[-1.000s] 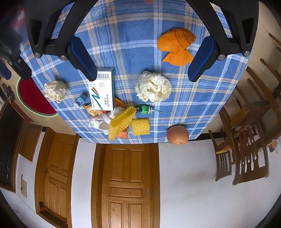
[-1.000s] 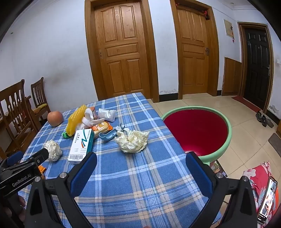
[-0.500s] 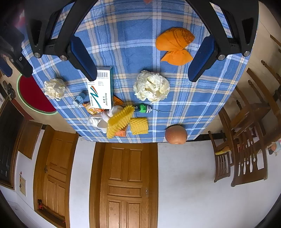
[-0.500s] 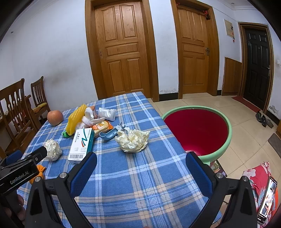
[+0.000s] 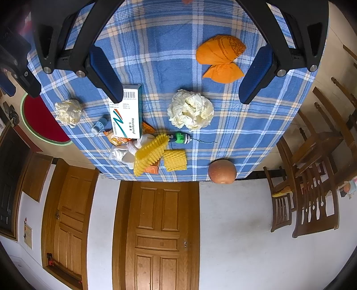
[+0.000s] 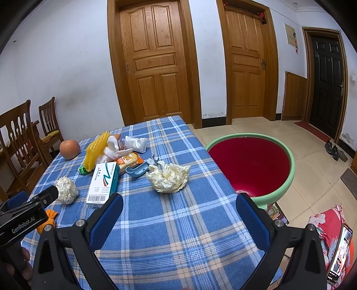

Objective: Collect trash

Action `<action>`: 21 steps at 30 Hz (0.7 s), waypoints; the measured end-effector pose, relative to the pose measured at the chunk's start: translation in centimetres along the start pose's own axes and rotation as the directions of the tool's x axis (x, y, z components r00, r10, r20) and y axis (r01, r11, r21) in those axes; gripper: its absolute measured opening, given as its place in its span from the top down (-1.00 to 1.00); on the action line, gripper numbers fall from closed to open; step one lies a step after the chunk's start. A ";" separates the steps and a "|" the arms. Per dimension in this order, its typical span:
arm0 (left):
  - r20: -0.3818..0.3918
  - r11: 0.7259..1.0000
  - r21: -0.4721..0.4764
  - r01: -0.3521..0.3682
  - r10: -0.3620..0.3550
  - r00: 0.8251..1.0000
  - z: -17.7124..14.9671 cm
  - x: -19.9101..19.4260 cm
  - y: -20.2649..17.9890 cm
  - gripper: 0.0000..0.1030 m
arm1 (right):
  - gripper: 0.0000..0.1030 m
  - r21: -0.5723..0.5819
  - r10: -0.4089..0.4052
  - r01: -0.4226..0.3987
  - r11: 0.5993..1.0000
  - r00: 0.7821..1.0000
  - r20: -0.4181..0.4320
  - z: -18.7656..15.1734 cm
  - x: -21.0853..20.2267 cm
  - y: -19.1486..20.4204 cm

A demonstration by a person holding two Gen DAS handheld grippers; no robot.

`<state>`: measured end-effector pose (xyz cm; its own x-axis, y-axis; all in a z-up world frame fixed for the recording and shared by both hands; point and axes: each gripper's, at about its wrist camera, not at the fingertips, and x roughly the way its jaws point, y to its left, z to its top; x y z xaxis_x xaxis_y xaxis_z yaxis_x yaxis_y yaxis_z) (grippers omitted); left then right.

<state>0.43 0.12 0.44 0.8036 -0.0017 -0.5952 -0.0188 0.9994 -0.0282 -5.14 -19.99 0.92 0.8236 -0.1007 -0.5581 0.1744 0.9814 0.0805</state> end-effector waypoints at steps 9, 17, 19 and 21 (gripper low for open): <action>0.002 1.000 -0.003 0.003 -0.003 1.000 -0.2 -0.1 0.6 -0.97 | -1.00 0.000 0.000 0.000 1.000 1.000 -0.001 0.0 0.0 0.0; 0.003 1.000 -0.004 0.004 -0.004 1.000 -0.2 -0.1 0.7 -0.97 | -1.00 0.000 -0.001 0.001 1.000 1.000 -0.003 0.0 0.0 0.1; 0.003 1.000 -0.004 0.004 -0.004 1.000 -0.2 -0.1 0.7 -0.97 | -1.00 0.000 -0.001 0.001 1.000 1.000 -0.004 0.0 0.0 0.1; 0.003 1.000 -0.004 0.004 -0.004 1.000 -0.2 -0.1 0.7 -0.97 | -1.00 0.000 -0.001 0.001 1.000 1.000 -0.004 0.0 0.0 0.1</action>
<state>0.17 0.83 0.31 0.8056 -0.0053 -0.5925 -0.0180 0.9993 -0.0334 -5.12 -19.93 0.89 0.8215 -0.1013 -0.5611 0.1753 0.9813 0.0794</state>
